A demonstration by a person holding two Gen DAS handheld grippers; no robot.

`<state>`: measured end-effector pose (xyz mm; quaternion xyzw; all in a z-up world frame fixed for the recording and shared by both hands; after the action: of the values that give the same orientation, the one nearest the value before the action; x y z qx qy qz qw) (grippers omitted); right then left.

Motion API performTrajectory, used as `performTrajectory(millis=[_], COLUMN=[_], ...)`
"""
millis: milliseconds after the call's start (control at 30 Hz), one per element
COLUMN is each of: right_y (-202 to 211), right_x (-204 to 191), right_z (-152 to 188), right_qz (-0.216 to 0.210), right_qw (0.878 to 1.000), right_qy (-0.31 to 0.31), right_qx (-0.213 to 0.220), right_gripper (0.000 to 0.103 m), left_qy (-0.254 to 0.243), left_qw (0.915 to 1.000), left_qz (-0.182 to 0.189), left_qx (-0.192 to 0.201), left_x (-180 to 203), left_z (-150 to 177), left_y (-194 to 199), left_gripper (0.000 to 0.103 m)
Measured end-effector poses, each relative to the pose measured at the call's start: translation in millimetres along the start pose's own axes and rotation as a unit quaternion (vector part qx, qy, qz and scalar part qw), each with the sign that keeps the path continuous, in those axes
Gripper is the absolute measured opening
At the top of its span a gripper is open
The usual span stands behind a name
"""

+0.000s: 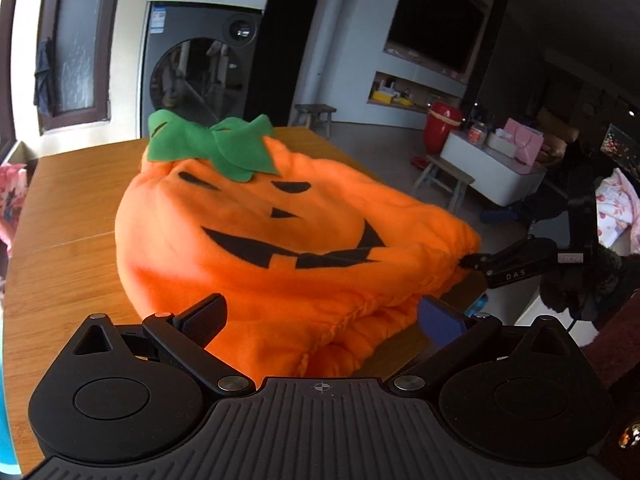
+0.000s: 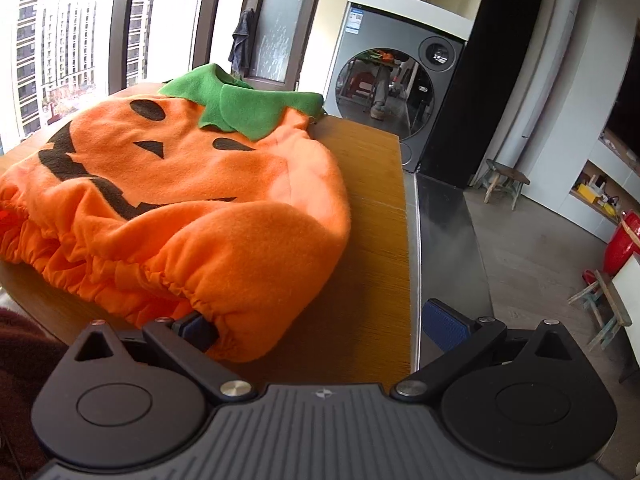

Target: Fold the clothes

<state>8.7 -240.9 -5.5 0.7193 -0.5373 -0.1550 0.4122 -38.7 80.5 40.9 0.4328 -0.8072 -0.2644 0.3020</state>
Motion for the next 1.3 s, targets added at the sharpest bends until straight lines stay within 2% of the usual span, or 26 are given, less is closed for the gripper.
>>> performTrajectory(millis=[33, 167, 267, 333, 433, 600, 767, 833, 867, 933, 967, 1100, 1300], right_y=[5.3, 29.0, 45.2, 41.0, 2.1, -93.5, -187.6, -215.1, -226.2, -228.6, -229.2, -237.9, -249.8], right_x=[-2.5, -2.7, -0.3, 11.8, 34.5, 31.9, 7.8, 3.0, 2.2, 2.7, 2.6, 4.0, -12.1], right_z=[-0.7, -28.9, -68.8, -102.2, -156.9, -223.0, -240.5, -231.9, -226.1, -219.0, -217.3, -217.9, -233.4], right_qz=[-0.018, -0.115, -0.162, -0.199, -0.273, -0.344, -0.243, -0.212, -0.211, -0.197, -0.196, -0.198, -0.168], right_qw=[1.0, 0.992, 0.981, 0.97, 0.947, 0.92, 0.957, 0.964, 0.963, 0.969, 0.969, 0.968, 0.98], right_qy=[0.01, -0.017, -0.035, -0.072, -0.151, -0.189, -0.159, -0.161, -0.166, -0.152, -0.148, -0.155, -0.1], right_qx=[0.005, 0.052, 0.104, 0.119, 0.078, 0.0, -0.009, -0.022, -0.032, 0.008, 0.013, 0.017, -0.022], right_gripper=[0.103, 0.103, 0.103, 0.103, 0.103, 0.103, 0.103, 0.103, 0.103, 0.103, 0.103, 0.103, 0.103], left_qy=[0.007, 0.059, 0.106, 0.119, 0.134, 0.126, 0.1, 0.089, 0.085, 0.077, 0.073, 0.064, 0.063], left_qw=[0.9998, 0.9966, 0.9943, 0.9922, 0.9873, 0.9823, 0.9814, 0.983, 0.9838, 0.9851, 0.9857, 0.9864, 0.9899], left_qz=[0.014, 0.017, -0.014, -0.03, -0.062, -0.118, -0.135, -0.135, -0.133, -0.129, -0.128, -0.131, -0.115], left_qx=[0.016, 0.055, 0.009, -0.023, -0.059, -0.072, -0.092, -0.087, -0.085, -0.083, -0.081, -0.076, -0.054], left_x=[1.8, -0.7, -22.8, -41.0, -65.1, -82.3, -87.7, -87.8, -88.0, -88.3, -88.5, -87.1, -89.9], left_z=[-9.2, -66.9, -98.6, -106.2, -109.8, -109.3, -103.6, -100.5, -99.9, -98.7, -98.2, -97.5, -94.5], left_y=[0.2, -24.6, -74.3, -108.7, -147.2, -169.8, -189.0, -190.3, -191.0, -192.6, -193.4, -196.4, -192.5], left_gripper=[0.103, 0.103, 0.103, 0.103, 0.103, 0.103, 0.103, 0.103, 0.103, 0.103, 0.103, 0.103, 0.103])
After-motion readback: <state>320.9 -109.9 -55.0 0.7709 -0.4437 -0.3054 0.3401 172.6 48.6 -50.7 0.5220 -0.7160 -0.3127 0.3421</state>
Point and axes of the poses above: each gripper's, at about its wrist camera, not at the fingertips, and y roughly against the way its jaws point, x to its right, z to its underside, the point moved 5 cm from there along -y, roughly the way its jaws point, and after that the axes turned 10 degrees about -x, right-handed, at the moved point
